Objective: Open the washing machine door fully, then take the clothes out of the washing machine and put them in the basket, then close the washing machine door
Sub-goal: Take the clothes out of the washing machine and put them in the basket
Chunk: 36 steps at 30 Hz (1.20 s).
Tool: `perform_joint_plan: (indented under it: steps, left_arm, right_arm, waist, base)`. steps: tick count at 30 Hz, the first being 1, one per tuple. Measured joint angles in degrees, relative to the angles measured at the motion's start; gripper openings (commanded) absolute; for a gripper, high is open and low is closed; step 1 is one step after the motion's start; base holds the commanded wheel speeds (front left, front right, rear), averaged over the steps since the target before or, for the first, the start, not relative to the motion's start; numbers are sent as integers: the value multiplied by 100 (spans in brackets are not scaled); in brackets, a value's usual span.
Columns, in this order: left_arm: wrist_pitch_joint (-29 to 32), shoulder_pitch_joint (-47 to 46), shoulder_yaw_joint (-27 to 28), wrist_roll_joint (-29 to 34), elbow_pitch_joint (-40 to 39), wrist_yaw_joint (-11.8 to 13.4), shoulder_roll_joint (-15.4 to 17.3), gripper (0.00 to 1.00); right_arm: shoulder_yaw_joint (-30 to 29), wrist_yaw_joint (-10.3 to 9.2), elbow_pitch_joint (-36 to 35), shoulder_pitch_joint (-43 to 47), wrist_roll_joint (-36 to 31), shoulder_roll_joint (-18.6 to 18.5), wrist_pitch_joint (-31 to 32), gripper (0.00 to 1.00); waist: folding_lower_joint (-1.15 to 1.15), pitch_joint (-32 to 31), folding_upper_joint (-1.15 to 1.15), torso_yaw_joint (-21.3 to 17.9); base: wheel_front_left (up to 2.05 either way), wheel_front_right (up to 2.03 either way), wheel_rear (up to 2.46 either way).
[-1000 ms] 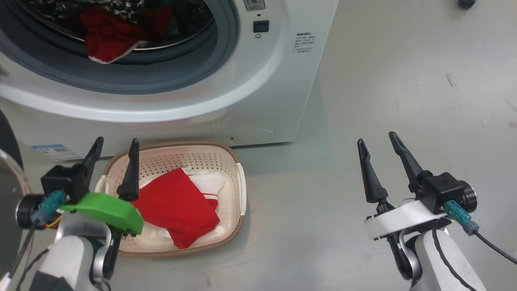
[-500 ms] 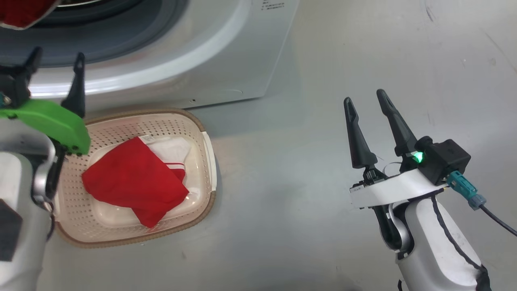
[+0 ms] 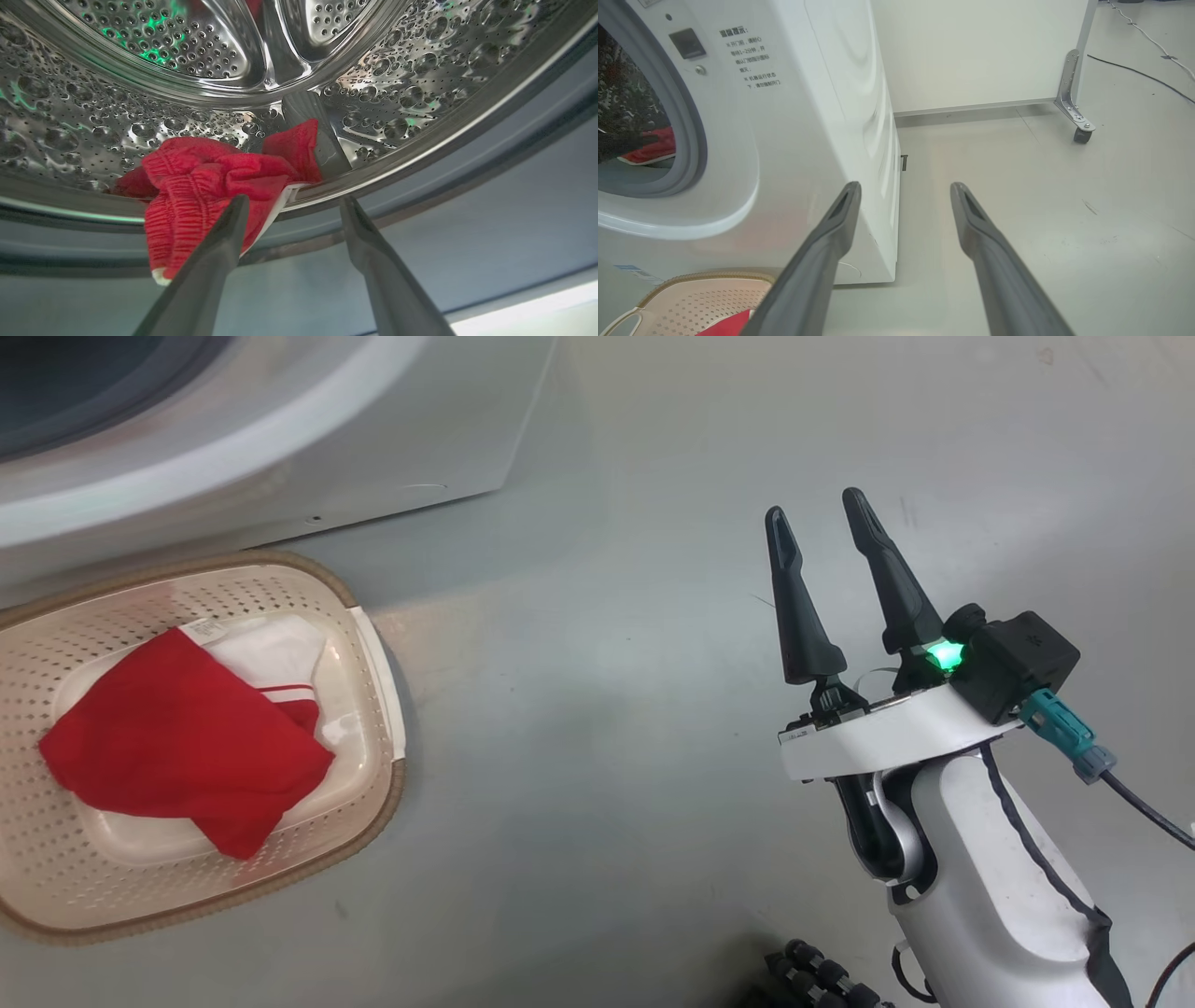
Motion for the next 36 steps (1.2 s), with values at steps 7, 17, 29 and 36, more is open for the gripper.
perform_joint_plan:
  steps: [7,17,29,36]
  left_arm:
    - [152,-445,32,118,363,0,225,100]
    - [422,-795,-86,425,829,-52,664,100]
    - [1034,-1050,-78,357,1427,-52,642,43]
    - [1178,-1209,-75,325,1546,-51,554,0]
  right_arm:
    - [46,-97,9,2,5,0,0,100]
    - [181,-105,11,-3,42,4,0,100]
    - [192,-152,20,-18,42,4,0,100]
    - [193,-157,26,-60,43,5,0,100]
  waist:
    - [0,122,0,-242]
    - [0,130,0,-319]
    - [-1,126,0,-337]
    - [-1,114,0,-336]
  base:
    - [0,0,0]
    - [0,0,0]
    - [0,0,0]
    - [0,0,0]
